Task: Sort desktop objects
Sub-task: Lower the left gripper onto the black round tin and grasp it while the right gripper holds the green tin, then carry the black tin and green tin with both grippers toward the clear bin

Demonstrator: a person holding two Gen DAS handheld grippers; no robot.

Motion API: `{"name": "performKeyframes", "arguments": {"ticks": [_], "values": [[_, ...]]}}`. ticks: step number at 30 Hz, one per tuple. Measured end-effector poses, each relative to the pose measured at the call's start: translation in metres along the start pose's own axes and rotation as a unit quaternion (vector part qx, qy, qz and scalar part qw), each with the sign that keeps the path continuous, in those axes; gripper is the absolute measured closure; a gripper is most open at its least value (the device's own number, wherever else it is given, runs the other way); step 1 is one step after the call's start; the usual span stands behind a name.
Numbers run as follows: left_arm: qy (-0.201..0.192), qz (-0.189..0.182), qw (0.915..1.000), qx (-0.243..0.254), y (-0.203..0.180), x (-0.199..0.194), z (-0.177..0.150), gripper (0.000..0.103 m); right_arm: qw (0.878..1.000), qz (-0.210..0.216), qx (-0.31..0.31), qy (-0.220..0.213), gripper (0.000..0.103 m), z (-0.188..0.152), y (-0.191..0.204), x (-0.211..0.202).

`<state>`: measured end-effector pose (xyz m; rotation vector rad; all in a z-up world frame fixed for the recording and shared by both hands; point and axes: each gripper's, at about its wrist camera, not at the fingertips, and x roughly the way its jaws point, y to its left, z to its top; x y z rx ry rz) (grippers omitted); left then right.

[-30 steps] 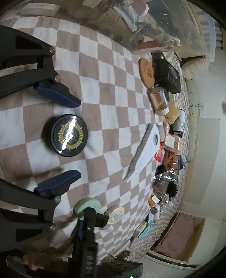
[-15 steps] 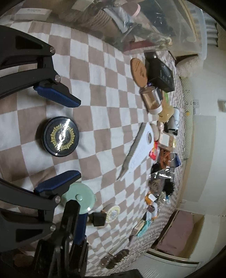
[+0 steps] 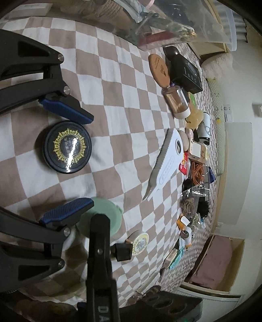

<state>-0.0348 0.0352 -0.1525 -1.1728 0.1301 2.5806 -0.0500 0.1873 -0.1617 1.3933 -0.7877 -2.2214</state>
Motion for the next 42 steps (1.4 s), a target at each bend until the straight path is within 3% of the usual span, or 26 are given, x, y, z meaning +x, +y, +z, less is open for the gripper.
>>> {"name": "performKeyframes", "arguments": {"ticks": [7,10,13,14,18,22,25,31,37,39,42], "values": [[-0.021,0.024,0.9993,0.02,0.014,-0.029,0.003,0.027,1.0,-0.019,-0.015,-0.004,0.087,0.001,0.003,0.004],[-0.039,0.042,0.9954,0.077,0.005,-0.044,0.0,0.028,1.0,-0.014,-0.009,-0.006,0.087,0.001,0.0,0.004],[-0.053,0.079,0.9804,0.172,-0.018,-0.05,-0.008,0.035,1.0,-0.009,-0.006,-0.006,0.087,0.0,-0.003,0.001],[-0.054,0.096,0.9698,0.217,-0.03,-0.048,-0.015,0.035,1.0,-0.013,-0.01,-0.008,0.087,0.0,-0.003,-0.002],[-0.035,0.141,0.9359,0.321,-0.059,-0.029,-0.036,0.035,0.999,-0.033,-0.03,-0.018,0.087,0.0,-0.001,-0.011],[-0.014,0.171,0.9204,0.351,-0.064,-0.013,-0.045,0.036,0.998,-0.039,-0.032,-0.024,0.087,0.001,-0.005,-0.019],[-0.006,0.178,0.9177,0.355,-0.064,-0.008,-0.045,0.035,0.999,-0.036,-0.024,-0.024,0.087,0.002,-0.01,-0.021],[-0.005,0.184,0.916,0.356,-0.062,0.0,-0.044,0.036,0.999,-0.031,-0.012,-0.019,0.087,0.003,-0.015,-0.02],[0.002,0.16,0.9281,0.336,-0.062,0.003,-0.04,0.06,0.999,-0.03,-0.007,-0.017,0.087,0.003,-0.018,-0.021],[0.006,0.144,0.941,0.306,-0.055,0.0,-0.032,0.063,0.999,-0.031,-0.009,-0.018,0.087,0.003,-0.017,-0.022],[0.019,0.099,0.9706,0.219,-0.032,-0.006,-0.015,0.064,0.999,-0.031,-0.01,-0.018,0.087,0.003,-0.015,-0.022]]}}
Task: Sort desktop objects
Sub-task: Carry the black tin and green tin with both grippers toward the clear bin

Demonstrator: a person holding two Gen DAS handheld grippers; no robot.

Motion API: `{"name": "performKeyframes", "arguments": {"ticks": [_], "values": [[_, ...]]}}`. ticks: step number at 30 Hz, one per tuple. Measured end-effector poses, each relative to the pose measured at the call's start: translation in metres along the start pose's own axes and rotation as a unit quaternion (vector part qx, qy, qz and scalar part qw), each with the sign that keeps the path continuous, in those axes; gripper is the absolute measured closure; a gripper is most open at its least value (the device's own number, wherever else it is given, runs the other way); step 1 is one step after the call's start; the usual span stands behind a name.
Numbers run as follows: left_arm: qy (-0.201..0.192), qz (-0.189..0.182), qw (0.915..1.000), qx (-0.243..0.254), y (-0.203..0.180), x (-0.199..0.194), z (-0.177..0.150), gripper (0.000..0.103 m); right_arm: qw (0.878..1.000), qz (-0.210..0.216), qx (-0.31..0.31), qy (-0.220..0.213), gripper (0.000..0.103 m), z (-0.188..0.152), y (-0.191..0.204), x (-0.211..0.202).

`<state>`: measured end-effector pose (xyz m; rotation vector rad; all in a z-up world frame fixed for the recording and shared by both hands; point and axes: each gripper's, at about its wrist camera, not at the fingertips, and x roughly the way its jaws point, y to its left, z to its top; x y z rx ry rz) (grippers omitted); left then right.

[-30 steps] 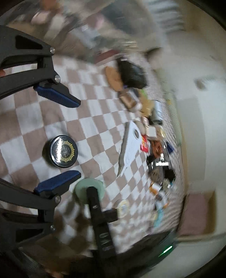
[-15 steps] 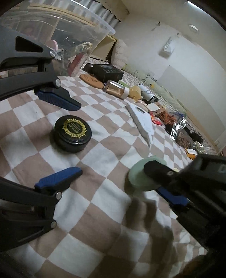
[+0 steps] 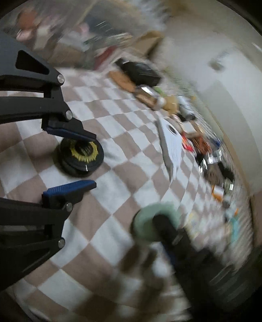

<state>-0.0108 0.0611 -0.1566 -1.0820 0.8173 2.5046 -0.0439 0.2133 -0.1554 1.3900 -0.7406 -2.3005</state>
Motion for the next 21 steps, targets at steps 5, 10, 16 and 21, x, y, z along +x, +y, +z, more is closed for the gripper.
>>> {"name": "performKeyframes", "arguments": {"ticks": [5,10,16,21], "values": [[0.012,-0.117,0.9745,-0.191,0.061,0.002,-0.005,0.064,1.0,0.008,-0.012,0.006,0.087,-0.001,0.01,0.004],[0.02,-0.187,0.9302,-0.315,0.098,0.01,-0.021,0.064,0.999,0.025,-0.028,0.025,0.087,-0.007,0.026,0.016],[0.017,-0.208,0.9049,-0.371,0.112,0.009,-0.029,0.061,0.997,0.025,-0.064,0.04,0.087,-0.007,0.056,0.033],[0.006,-0.203,0.8974,-0.392,0.128,0.01,-0.034,0.061,0.995,0.052,-0.06,0.062,0.087,-0.003,0.072,0.055]]}}
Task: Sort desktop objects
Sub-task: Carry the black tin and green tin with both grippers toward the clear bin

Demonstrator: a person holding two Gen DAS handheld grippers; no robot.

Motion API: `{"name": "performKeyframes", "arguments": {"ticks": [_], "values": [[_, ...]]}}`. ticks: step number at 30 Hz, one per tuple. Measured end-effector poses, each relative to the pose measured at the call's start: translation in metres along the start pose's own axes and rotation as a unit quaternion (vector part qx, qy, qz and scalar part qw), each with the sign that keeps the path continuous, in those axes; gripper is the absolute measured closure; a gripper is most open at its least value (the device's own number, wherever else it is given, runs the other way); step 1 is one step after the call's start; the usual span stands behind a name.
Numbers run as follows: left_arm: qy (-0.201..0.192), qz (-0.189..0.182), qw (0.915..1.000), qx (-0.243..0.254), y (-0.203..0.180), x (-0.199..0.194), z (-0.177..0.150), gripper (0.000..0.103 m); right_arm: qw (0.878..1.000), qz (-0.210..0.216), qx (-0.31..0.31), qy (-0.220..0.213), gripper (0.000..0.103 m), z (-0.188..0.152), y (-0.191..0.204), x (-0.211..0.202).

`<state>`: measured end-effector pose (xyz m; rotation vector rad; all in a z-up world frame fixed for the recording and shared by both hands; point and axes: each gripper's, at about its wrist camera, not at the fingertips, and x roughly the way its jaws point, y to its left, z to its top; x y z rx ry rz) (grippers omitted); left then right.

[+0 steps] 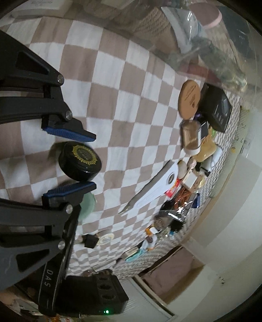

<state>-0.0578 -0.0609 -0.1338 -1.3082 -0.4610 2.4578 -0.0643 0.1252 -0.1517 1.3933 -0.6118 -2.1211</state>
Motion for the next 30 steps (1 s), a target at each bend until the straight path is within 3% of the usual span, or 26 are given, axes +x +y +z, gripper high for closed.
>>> {"name": "performKeyframes", "arguments": {"ticks": [4,12,15,19,30], "values": [[-0.002,-0.012,0.9999,-0.012,0.009,-0.001,0.002,0.061,0.999,0.03,0.021,0.008,0.087,0.008,0.004,0.011],[0.008,-0.036,0.999,-0.026,0.013,0.0,0.002,0.059,0.998,0.047,0.042,0.016,0.087,0.008,0.004,0.016],[0.005,-0.034,0.9991,-0.024,0.011,-0.004,0.002,0.045,0.997,0.058,0.054,0.017,0.087,0.009,0.0,0.017],[0.001,-0.022,0.9998,0.0,0.003,-0.01,0.001,0.043,0.995,0.072,0.06,0.02,0.087,0.009,0.0,0.018],[0.015,0.005,0.9999,0.005,0.005,0.004,-0.003,0.046,0.998,0.039,0.042,0.02,0.087,0.006,0.003,0.02]]}}
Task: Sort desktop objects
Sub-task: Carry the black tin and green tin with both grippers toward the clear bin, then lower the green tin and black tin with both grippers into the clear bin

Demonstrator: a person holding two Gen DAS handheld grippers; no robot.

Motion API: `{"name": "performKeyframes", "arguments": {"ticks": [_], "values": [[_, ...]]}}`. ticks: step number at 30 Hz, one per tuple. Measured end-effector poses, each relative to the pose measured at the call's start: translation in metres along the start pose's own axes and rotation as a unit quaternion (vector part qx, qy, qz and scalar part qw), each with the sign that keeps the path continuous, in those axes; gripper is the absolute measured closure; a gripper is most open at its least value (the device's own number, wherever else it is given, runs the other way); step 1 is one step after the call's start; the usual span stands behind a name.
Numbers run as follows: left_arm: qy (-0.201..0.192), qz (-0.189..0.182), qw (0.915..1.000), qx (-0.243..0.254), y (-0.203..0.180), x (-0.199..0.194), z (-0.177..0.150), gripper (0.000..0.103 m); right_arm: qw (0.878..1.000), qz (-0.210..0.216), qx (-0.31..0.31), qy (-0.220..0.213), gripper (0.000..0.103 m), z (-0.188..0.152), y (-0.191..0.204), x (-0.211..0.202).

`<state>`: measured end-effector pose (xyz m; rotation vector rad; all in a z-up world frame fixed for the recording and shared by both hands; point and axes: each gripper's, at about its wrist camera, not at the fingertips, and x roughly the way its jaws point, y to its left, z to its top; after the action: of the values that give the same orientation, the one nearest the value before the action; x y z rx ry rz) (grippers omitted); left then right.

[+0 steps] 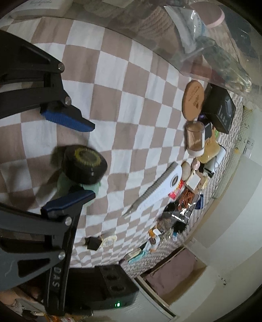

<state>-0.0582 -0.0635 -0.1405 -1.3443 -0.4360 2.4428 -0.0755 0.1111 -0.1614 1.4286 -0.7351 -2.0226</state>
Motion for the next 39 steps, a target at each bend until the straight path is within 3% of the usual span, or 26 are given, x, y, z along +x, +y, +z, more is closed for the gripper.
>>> {"name": "performKeyframes", "arguments": {"ticks": [3,7,11,13,21,28,36,39], "values": [[0.001,0.008,1.0,0.002,0.0,0.003,-0.001,0.061,0.999,-0.027,-0.019,-0.01,0.087,0.0,0.003,-0.005],[0.0,0.035,0.9992,0.019,-0.004,0.005,-0.002,0.072,0.997,-0.063,-0.044,-0.019,0.087,0.001,0.006,-0.01],[0.0,0.058,0.9976,0.039,-0.008,0.009,-0.005,0.075,0.994,-0.083,-0.059,-0.024,0.087,0.001,0.008,-0.012],[-0.002,0.06,0.9971,0.047,-0.011,0.01,-0.005,0.083,0.993,-0.092,-0.068,-0.025,0.087,0.0,0.009,-0.012],[-0.033,0.095,0.9888,0.11,-0.037,0.002,-0.009,0.085,0.989,-0.117,-0.086,-0.033,0.087,-0.006,0.011,-0.019],[-0.079,0.111,0.9777,0.159,-0.07,-0.029,-0.008,0.085,0.985,-0.128,-0.09,-0.067,0.087,-0.01,0.021,-0.05],[-0.161,0.09,0.9707,0.154,-0.093,-0.1,0.012,0.085,0.97,-0.116,-0.151,-0.148,0.087,-0.001,0.082,-0.117],[-0.204,0.087,0.963,0.154,-0.099,-0.141,0.02,0.085,0.963,-0.098,-0.185,-0.172,0.087,0.006,0.116,-0.134]]}}
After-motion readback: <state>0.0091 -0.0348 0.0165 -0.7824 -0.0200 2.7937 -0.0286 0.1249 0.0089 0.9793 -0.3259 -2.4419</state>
